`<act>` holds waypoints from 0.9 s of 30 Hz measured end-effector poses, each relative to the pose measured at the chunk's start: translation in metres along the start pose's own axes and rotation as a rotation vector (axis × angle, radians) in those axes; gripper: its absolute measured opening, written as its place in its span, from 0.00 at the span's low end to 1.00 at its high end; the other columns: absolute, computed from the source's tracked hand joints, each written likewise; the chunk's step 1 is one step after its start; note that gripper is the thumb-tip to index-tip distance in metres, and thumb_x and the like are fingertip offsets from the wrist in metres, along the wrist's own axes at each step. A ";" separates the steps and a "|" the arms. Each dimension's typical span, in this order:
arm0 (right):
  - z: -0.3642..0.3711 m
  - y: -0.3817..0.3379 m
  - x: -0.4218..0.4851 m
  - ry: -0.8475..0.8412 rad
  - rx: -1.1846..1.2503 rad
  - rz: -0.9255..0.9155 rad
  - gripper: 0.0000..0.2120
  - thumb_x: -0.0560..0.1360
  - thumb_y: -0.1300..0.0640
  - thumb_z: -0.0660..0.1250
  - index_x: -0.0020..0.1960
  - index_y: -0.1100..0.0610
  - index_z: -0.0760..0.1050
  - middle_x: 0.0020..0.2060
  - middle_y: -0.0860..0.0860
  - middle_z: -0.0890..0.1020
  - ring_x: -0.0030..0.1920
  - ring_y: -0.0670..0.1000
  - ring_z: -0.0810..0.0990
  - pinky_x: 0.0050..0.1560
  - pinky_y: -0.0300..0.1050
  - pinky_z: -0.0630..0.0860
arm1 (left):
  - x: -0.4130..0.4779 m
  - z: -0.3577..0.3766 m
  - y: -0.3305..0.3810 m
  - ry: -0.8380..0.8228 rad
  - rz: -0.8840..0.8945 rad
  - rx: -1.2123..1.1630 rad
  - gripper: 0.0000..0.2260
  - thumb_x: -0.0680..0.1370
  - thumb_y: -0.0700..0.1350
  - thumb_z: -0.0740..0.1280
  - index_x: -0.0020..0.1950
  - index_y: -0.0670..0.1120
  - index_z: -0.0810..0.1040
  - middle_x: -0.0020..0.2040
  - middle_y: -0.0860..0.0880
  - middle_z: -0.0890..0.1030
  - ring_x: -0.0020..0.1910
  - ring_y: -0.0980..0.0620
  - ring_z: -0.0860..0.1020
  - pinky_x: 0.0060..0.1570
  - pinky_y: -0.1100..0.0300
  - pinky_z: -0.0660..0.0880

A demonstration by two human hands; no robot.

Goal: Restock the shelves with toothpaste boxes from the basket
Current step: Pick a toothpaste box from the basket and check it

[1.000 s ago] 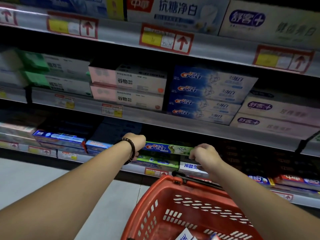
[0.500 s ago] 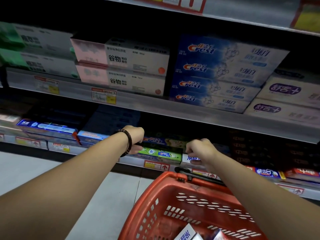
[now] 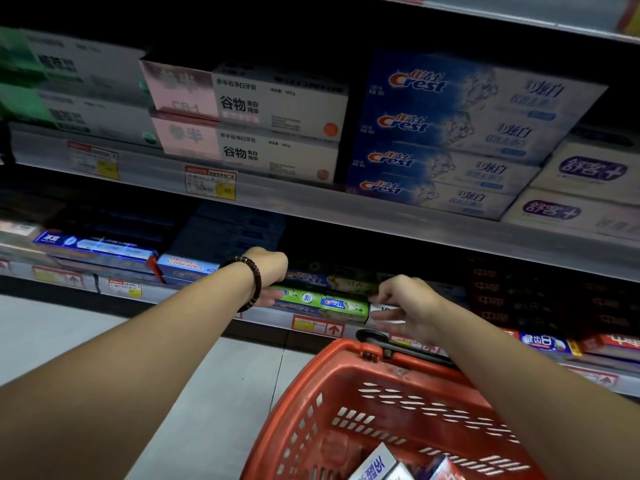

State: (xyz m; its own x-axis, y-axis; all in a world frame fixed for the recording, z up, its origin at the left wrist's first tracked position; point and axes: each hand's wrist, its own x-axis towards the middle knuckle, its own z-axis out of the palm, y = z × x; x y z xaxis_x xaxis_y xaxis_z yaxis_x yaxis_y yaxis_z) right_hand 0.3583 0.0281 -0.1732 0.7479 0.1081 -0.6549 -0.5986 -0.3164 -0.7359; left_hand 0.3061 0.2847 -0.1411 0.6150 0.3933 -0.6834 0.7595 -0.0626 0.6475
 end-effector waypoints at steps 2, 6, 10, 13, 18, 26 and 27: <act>-0.001 0.001 -0.001 0.007 -0.014 -0.003 0.20 0.70 0.61 0.67 0.61 0.64 0.79 0.62 0.59 0.80 0.53 0.61 0.87 0.46 0.54 0.87 | -0.002 0.001 0.001 0.001 0.007 0.009 0.11 0.80 0.38 0.64 0.62 0.40 0.76 0.52 0.43 0.77 0.48 0.44 0.87 0.45 0.50 0.84; 0.000 -0.001 -0.003 0.020 -0.037 0.010 0.15 0.72 0.62 0.67 0.57 0.66 0.81 0.58 0.62 0.83 0.48 0.61 0.87 0.47 0.54 0.86 | -0.004 0.005 0.001 -0.001 0.027 0.035 0.11 0.80 0.39 0.64 0.62 0.40 0.76 0.57 0.45 0.82 0.48 0.44 0.87 0.41 0.51 0.83; -0.001 -0.003 -0.006 0.033 -0.063 0.022 0.13 0.73 0.62 0.67 0.54 0.69 0.82 0.52 0.65 0.87 0.47 0.61 0.88 0.51 0.58 0.86 | -0.006 0.005 0.002 0.002 0.046 0.047 0.10 0.80 0.40 0.64 0.61 0.41 0.76 0.58 0.46 0.82 0.45 0.45 0.86 0.36 0.53 0.81; -0.002 -0.001 -0.006 0.040 -0.054 0.014 0.13 0.74 0.62 0.68 0.55 0.68 0.82 0.53 0.62 0.86 0.52 0.63 0.89 0.51 0.58 0.87 | -0.006 0.007 0.001 -0.005 0.049 0.056 0.10 0.80 0.41 0.65 0.61 0.42 0.75 0.58 0.46 0.82 0.43 0.46 0.85 0.34 0.55 0.81; 0.000 -0.001 -0.005 0.035 -0.034 0.008 0.14 0.76 0.61 0.68 0.59 0.66 0.80 0.54 0.61 0.86 0.49 0.62 0.89 0.46 0.54 0.86 | -0.001 0.009 0.001 0.067 0.107 0.057 0.13 0.81 0.41 0.64 0.65 0.41 0.73 0.56 0.43 0.81 0.41 0.47 0.85 0.36 0.53 0.81; 0.003 -0.001 -0.006 0.046 -0.048 -0.028 0.12 0.77 0.61 0.69 0.58 0.65 0.80 0.55 0.64 0.85 0.45 0.61 0.88 0.39 0.50 0.84 | 0.001 0.006 -0.002 0.079 0.068 0.160 0.12 0.84 0.39 0.60 0.67 0.39 0.74 0.52 0.42 0.83 0.40 0.47 0.84 0.37 0.52 0.83; 0.003 -0.001 -0.006 0.041 -0.062 -0.028 0.11 0.77 0.61 0.69 0.57 0.65 0.80 0.55 0.64 0.85 0.47 0.62 0.89 0.41 0.52 0.85 | 0.002 0.007 -0.003 0.083 0.068 0.163 0.15 0.84 0.39 0.60 0.70 0.40 0.72 0.53 0.42 0.83 0.39 0.48 0.84 0.38 0.52 0.83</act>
State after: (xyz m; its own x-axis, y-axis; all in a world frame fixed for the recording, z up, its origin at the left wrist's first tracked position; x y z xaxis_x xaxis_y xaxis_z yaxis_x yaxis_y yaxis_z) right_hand 0.3531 0.0305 -0.1692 0.7761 0.0790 -0.6256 -0.5593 -0.3720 -0.7408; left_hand 0.3064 0.2797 -0.1468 0.6517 0.4566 -0.6056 0.7452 -0.2370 0.6233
